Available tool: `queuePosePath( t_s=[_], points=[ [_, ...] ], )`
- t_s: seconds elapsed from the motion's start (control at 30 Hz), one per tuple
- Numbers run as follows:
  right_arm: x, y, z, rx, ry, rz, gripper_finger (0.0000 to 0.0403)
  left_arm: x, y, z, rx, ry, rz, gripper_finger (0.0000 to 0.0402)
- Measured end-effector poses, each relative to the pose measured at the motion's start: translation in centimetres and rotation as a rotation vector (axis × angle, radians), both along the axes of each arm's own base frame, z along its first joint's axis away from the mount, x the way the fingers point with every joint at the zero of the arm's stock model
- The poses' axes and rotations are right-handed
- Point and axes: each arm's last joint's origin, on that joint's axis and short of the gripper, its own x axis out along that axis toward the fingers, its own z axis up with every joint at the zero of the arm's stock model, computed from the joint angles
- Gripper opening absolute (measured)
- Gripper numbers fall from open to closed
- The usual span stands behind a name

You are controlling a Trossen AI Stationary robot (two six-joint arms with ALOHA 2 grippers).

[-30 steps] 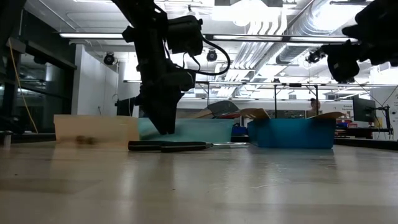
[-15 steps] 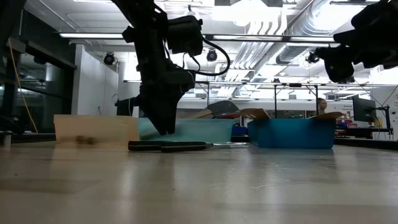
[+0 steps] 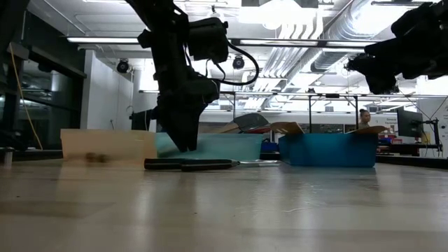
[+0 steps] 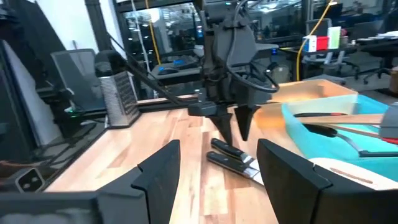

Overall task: Pick & Place Kitchen Items
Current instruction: Put the black knife into the orange bin

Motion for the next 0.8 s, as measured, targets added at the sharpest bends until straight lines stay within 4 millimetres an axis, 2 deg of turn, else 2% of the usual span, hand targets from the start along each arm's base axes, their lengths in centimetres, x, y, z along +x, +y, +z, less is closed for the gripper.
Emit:
queuePosePath(
  t_s=[0.33,0.8],
  points=[
    [-0.01,-0.4,-0.07,-0.017,0.008,-0.135,0.0204,0.01,0.0,0.0,0.0,-0.001,0.0,0.0181],
    [-0.01,-0.37,0.05,-0.016,-0.005,-0.126,0.0204,0.15,0.08,-0.04,0.016,-0.012,0.024,0.0181]
  ],
)
